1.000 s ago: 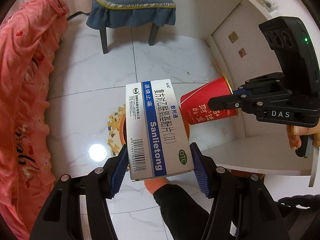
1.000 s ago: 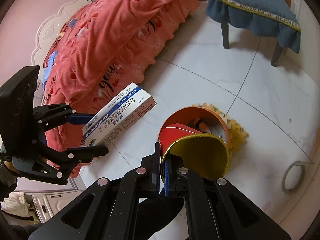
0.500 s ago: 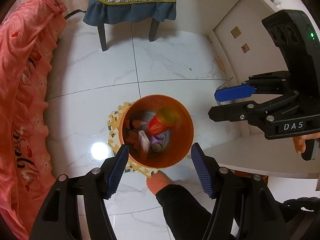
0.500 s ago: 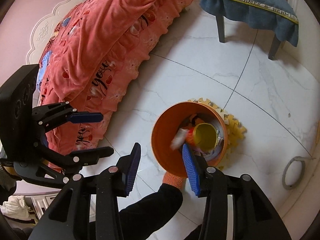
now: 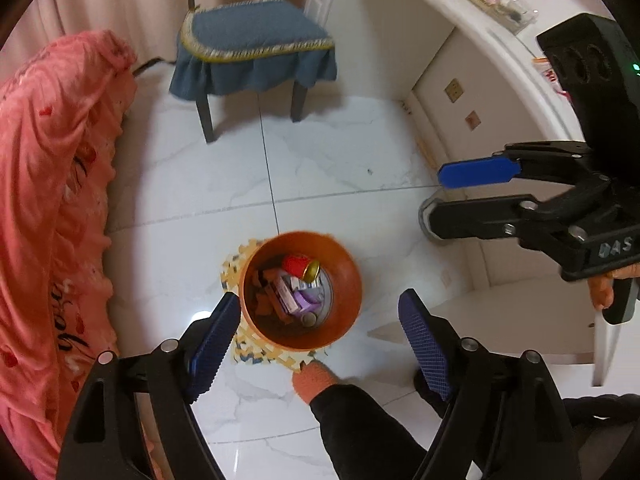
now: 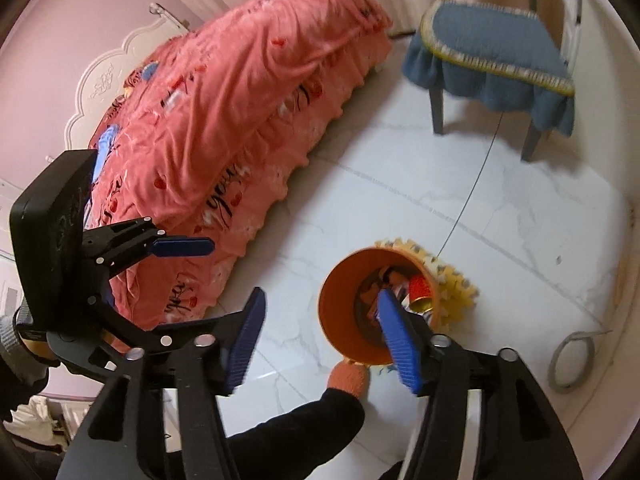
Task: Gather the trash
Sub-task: 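Move both tools back over the mat toward the remaining items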
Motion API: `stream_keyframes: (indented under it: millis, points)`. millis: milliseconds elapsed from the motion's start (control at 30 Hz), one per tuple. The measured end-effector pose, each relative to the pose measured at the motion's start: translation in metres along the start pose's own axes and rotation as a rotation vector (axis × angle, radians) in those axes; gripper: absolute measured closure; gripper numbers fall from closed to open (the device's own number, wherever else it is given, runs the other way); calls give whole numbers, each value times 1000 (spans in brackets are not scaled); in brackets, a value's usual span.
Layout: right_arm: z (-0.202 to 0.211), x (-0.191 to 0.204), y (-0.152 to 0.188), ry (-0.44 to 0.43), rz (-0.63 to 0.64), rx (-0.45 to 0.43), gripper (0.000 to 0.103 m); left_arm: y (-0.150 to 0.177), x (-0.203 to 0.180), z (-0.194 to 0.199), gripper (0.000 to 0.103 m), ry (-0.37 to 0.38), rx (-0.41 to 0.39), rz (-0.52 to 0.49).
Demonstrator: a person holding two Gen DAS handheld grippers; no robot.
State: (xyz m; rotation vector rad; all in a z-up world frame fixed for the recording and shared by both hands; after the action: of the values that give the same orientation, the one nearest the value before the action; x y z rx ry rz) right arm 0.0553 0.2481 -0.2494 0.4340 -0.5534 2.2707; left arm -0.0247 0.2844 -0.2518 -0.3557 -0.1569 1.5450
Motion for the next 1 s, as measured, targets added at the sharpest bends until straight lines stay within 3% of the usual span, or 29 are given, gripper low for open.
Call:
stream_keyframes:
  millis: [67, 133, 367, 733, 1000]
  points:
    - [22, 3, 1, 17, 17, -37, 25, -8, -9, 12, 21, -12, -19, -13]
    - [46, 6, 4, 36, 41, -75, 24, -16, -19, 26, 15, -30, -45, -27]
    - [128, -6, 24, 91, 36, -186, 12, -40, -65, 69, 11, -59, -103, -87]
    - [259, -65, 87, 160, -54, -336, 11, -73, -160, 105, 9, -17, -190, -261]
    - [313, -115, 132, 241, -132, -412, 11, -102, -222, 112, 9, 15, -223, -422]
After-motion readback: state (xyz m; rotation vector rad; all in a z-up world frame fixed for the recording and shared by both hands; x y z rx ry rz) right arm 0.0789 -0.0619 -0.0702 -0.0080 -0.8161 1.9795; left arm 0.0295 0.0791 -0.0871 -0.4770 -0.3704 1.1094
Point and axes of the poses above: each gripper's, at about its wrist camera, not at the fingertips, and z roughly against the way its jaws point, x to its left, y to its underside, the point moved 4 cm from there along -z, roughly the way its jaws point, and after that the axes turned 10 degrees about -z, right-handed, at the moved point
